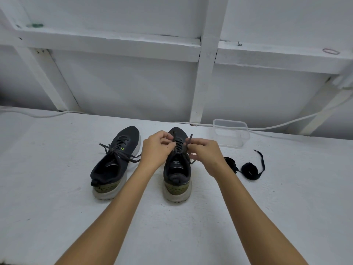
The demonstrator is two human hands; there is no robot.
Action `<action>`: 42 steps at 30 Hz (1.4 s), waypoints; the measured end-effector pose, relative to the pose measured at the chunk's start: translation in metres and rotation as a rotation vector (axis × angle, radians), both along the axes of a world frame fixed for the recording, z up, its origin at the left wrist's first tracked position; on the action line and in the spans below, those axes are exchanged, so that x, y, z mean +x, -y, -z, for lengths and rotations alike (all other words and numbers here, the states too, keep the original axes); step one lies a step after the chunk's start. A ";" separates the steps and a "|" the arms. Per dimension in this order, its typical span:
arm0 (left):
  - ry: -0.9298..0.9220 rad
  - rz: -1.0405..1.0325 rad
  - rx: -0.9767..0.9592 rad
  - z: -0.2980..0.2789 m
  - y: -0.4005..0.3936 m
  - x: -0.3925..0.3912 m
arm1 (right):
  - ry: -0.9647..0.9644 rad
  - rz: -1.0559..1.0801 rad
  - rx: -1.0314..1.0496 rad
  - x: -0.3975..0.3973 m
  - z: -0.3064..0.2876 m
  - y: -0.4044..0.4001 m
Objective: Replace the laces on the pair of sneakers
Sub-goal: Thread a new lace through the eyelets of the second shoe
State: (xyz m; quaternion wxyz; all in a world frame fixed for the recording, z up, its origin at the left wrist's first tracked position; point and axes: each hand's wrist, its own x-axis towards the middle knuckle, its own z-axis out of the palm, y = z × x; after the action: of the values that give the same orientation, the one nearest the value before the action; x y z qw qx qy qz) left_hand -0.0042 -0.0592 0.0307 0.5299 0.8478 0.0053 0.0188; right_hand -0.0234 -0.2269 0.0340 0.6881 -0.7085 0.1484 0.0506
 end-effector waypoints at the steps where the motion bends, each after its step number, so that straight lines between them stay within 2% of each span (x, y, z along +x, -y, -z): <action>1: -0.006 -0.003 -0.015 0.000 0.000 0.000 | -0.019 -0.012 0.039 0.000 -0.001 0.001; 8: -0.038 0.054 -0.168 -0.001 -0.001 -0.002 | 0.036 0.039 0.098 0.004 0.001 -0.004; 13: -0.023 0.131 -0.193 0.000 -0.004 -0.004 | -0.038 0.067 0.028 0.012 0.000 -0.011; 23: 0.084 0.165 0.018 -0.001 -0.002 0.000 | 0.044 -0.103 -0.131 0.011 0.004 -0.012; 27: 0.169 0.184 0.119 -0.003 -0.001 -0.001 | 0.034 -0.179 0.011 0.006 0.003 -0.007; 30: 0.218 0.219 0.155 -0.007 0.001 -0.002 | 0.011 -0.099 0.128 0.006 0.007 -0.009; 32: 0.163 0.213 0.138 -0.008 0.000 -0.001 | 0.001 -0.046 0.157 0.006 0.011 -0.011; 34: 0.006 0.236 0.113 -0.010 -0.002 0.001 | 0.015 -0.027 0.147 0.006 0.014 -0.013; 38: -0.389 0.343 -0.210 -0.017 -0.008 0.009 | 0.121 -0.084 0.062 0.002 0.011 -0.013; 40: -0.451 0.383 -0.283 -0.016 -0.011 0.012 | 0.167 -0.126 -0.010 0.001 0.009 -0.009; 42: -0.460 0.425 -0.268 -0.014 -0.012 0.012 | 0.195 -0.152 -0.055 0.000 0.009 -0.006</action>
State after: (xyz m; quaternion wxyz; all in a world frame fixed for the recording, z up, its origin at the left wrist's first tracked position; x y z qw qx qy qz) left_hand 0.0073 -0.0475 0.0449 0.6136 0.7349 -0.0496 -0.2846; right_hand -0.0236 -0.2212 0.0253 0.6736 -0.7380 0.0279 0.0293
